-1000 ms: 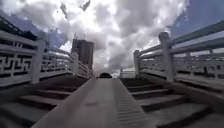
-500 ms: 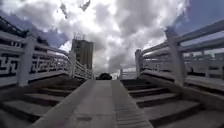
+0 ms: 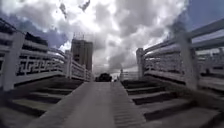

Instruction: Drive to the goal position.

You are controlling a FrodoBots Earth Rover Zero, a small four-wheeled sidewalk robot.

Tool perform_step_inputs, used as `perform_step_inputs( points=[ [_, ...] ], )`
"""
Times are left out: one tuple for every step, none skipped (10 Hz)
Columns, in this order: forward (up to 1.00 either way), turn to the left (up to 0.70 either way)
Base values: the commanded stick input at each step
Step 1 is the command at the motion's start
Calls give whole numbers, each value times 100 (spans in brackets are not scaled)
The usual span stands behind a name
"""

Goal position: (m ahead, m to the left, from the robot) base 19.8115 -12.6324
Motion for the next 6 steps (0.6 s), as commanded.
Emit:
perform_step_inputs(
  points=[
    [70, 0],
    [70, 0],
    [70, 3],
    [70, 14],
    [70, 14],
    [70, 14]
  ],
)
